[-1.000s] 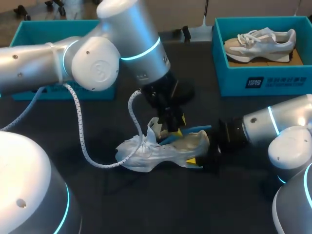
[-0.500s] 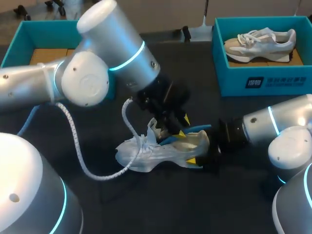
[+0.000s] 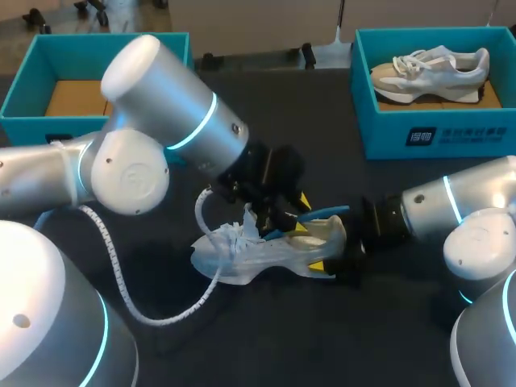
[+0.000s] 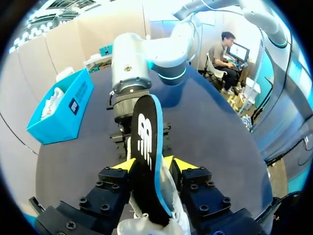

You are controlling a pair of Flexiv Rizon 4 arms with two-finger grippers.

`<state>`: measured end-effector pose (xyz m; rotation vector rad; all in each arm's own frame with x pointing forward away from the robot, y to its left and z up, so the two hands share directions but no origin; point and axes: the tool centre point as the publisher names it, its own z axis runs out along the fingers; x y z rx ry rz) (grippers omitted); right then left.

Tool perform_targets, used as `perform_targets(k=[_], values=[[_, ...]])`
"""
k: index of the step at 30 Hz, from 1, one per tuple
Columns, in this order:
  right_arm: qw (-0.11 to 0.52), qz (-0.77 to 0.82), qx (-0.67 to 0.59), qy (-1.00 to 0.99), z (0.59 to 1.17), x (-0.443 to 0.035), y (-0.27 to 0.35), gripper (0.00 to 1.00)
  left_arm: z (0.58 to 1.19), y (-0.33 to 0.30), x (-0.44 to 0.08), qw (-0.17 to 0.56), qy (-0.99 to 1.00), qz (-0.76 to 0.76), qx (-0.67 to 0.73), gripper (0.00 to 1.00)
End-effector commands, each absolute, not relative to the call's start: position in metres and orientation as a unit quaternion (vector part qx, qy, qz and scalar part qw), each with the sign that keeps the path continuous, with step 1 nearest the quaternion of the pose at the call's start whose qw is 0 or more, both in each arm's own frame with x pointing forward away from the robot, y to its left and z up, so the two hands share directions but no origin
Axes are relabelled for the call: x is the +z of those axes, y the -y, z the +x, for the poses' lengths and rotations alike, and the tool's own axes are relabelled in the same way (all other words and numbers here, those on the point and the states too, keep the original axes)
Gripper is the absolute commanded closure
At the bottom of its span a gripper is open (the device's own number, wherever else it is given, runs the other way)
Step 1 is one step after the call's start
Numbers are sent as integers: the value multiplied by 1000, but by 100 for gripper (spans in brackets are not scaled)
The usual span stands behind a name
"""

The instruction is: Take the shoe out of the shoebox, open the shoe tongue, remove and reinsert the insole, then place the shoe into the shoebox

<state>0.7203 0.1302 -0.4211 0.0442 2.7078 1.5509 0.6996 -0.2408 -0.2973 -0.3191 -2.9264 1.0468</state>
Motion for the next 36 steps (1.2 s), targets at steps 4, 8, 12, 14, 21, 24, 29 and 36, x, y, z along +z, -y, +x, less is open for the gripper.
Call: perform_targets(k=[4,8,12,14,21,24,29,36], values=[[11,15,494,-869,719,-422,-132,100,702,248,-308,-1,940,-101,326,52],[11,15,494,-869,719,-422,-132,100,706,251,-314,6,941,-95,326,52],[11,15,494,-869,719,-422,-132,100,706,254,-315,7,940,-93,327,59],[11,15,494,-869,719,-422,-132,100,707,255,-316,7,940,-91,328,73],[11,15,494,-869,719,-422,-132,100,708,254,-316,10,940,-86,329,100],[11,15,494,-869,719,-422,-132,100,706,253,-310,7,939,-88,332,100],[11,15,494,-869,719,-422,-132,100,706,255,-293,-7,935,-91,343,100],[11,15,494,-869,719,-422,-132,100,710,266,-256,-31,923,-77,375,100]])
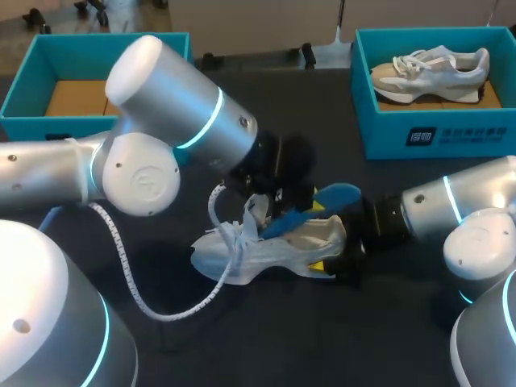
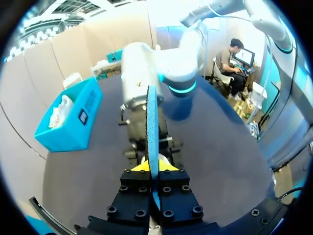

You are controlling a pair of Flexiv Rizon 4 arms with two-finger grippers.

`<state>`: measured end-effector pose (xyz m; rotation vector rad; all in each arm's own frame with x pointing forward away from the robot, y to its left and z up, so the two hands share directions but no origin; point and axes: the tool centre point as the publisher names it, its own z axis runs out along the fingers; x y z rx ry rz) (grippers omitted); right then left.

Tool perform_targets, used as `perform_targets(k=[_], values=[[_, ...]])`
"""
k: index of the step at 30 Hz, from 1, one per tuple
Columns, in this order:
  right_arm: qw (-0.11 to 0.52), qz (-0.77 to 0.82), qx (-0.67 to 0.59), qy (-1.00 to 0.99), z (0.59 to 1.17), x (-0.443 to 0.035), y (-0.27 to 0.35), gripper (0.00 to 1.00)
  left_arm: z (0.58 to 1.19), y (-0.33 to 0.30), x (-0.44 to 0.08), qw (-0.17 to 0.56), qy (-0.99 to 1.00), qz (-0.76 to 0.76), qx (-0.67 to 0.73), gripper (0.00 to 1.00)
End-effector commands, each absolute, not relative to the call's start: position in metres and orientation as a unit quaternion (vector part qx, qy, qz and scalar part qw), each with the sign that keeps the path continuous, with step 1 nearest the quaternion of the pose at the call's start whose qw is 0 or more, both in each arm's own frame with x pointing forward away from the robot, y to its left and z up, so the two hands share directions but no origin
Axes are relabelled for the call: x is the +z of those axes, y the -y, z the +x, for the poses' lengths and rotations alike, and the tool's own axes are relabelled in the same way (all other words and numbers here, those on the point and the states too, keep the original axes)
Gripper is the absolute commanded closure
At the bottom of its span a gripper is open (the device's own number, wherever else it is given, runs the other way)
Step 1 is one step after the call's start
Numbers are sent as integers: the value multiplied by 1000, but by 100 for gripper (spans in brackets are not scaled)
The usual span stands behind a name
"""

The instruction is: Take the shoe out of the shoebox, open the shoe tongue, remove and reinsert the insole, then place the shoe into the shoebox

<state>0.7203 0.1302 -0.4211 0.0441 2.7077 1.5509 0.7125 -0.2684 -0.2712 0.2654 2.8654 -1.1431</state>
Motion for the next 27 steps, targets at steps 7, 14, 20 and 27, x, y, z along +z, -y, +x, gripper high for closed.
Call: perform_targets(k=[7,14,20,27], values=[[11,15,494,-869,719,-422,-132,100,715,280,-205,36,-907,53,-417,100],[11,15,494,-869,719,-422,-132,100,714,291,-164,28,-894,34,-447,100],[11,15,494,-869,719,-422,-132,100,713,300,-125,1,-869,25,-493,100],[11,15,494,-869,719,-422,-132,100,713,306,-84,-44,-831,33,-554,100]])
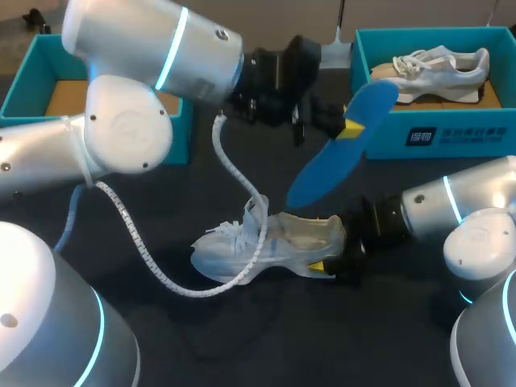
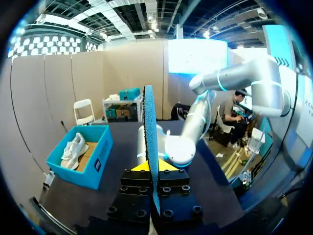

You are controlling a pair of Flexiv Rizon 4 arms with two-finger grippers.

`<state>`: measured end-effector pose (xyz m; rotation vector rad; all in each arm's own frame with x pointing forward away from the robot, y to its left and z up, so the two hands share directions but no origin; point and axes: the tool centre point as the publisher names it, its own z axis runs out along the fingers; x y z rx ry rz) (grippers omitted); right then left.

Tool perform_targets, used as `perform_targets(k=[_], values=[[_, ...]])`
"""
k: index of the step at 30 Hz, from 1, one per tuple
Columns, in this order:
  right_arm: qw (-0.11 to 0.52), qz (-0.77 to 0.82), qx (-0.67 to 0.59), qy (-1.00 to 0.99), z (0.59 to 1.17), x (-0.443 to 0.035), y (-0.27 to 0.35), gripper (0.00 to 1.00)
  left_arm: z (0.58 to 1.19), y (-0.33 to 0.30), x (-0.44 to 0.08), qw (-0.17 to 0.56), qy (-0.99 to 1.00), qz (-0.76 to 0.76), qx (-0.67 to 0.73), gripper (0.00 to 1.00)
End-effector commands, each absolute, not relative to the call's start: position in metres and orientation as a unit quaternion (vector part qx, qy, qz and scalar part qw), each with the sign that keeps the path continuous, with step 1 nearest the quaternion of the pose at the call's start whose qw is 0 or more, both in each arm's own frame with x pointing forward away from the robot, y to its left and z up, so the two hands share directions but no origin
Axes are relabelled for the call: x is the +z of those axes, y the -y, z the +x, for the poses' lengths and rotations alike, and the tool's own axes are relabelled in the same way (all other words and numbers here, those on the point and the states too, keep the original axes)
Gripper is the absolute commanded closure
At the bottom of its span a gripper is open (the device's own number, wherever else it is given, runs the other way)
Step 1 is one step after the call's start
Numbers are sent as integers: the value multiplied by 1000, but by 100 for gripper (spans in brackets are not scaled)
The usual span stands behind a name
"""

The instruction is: Take the shoe out of the shoebox, open the shoe tongue, remove and reinsert the insole, then place the shoe into the shoebox

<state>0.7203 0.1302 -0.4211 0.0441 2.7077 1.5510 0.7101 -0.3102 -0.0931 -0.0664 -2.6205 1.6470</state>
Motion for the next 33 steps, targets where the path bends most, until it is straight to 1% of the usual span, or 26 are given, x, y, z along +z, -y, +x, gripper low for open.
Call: perform_targets(k=[1,4,27,31,33], values=[[11,15,494,-869,719,-422,-132,100,714,306,-78,59,821,-38,566,100],[11,15,494,-869,719,-422,-132,100,716,309,-65,92,802,-55,588,100],[11,15,494,-869,719,-422,-132,100,716,309,-65,92,802,-55,588,100],[11,15,494,-869,719,-422,-132,100,703,303,-39,157,769,25,620,100],[11,15,494,-869,719,-422,-132,100,696,301,-31,162,762,39,625,100]])
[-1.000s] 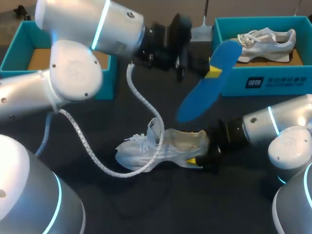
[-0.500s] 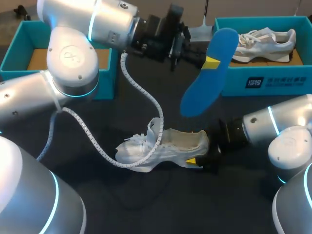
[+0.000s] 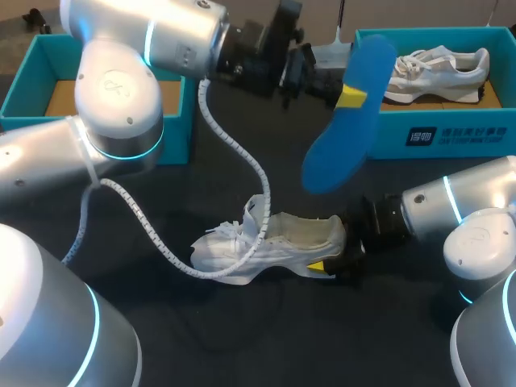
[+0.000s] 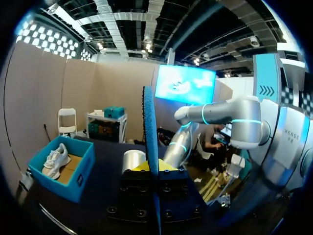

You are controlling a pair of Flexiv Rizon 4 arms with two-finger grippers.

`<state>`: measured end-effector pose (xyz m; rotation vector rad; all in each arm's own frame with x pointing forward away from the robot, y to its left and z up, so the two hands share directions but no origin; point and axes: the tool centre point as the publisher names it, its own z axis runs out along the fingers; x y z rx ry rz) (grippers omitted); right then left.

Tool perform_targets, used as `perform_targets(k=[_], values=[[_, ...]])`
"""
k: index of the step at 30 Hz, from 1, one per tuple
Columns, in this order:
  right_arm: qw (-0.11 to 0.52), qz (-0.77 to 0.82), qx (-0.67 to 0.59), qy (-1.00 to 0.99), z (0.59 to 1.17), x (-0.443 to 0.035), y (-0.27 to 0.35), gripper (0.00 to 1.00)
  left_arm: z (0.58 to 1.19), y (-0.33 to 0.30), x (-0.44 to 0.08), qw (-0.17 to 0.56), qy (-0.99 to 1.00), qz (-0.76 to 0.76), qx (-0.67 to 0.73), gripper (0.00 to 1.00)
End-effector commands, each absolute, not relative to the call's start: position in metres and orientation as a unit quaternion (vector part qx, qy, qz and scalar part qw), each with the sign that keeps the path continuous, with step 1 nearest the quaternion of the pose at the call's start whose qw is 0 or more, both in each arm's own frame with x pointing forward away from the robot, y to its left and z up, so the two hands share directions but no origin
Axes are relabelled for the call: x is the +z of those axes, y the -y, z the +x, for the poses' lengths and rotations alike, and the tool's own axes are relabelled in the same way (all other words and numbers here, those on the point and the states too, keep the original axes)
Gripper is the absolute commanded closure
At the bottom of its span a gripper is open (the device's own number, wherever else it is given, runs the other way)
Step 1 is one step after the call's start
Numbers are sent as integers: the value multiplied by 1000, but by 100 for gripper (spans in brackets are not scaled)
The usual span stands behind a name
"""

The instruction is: Take the shoe out of the shoebox, open the shoe tongue, remove and reinsert the insole, then place the shoe into the shoebox

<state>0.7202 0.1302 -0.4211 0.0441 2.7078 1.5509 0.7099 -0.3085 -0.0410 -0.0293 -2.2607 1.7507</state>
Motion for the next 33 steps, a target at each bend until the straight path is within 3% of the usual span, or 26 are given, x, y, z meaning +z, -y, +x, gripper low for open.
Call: perform_targets(k=[1,13,29,33], values=[[11,15,494,-869,719,-422,-132,100,693,300,-27,178,759,55,625,100],[11,15,494,-869,719,-422,-132,100,675,291,27,261,688,223,640,100],[11,15,494,-869,719,-422,-132,100,674,290,32,279,662,219,660,100],[11,15,494,-869,719,-422,-132,100,662,277,43,318,661,240,636,100]])
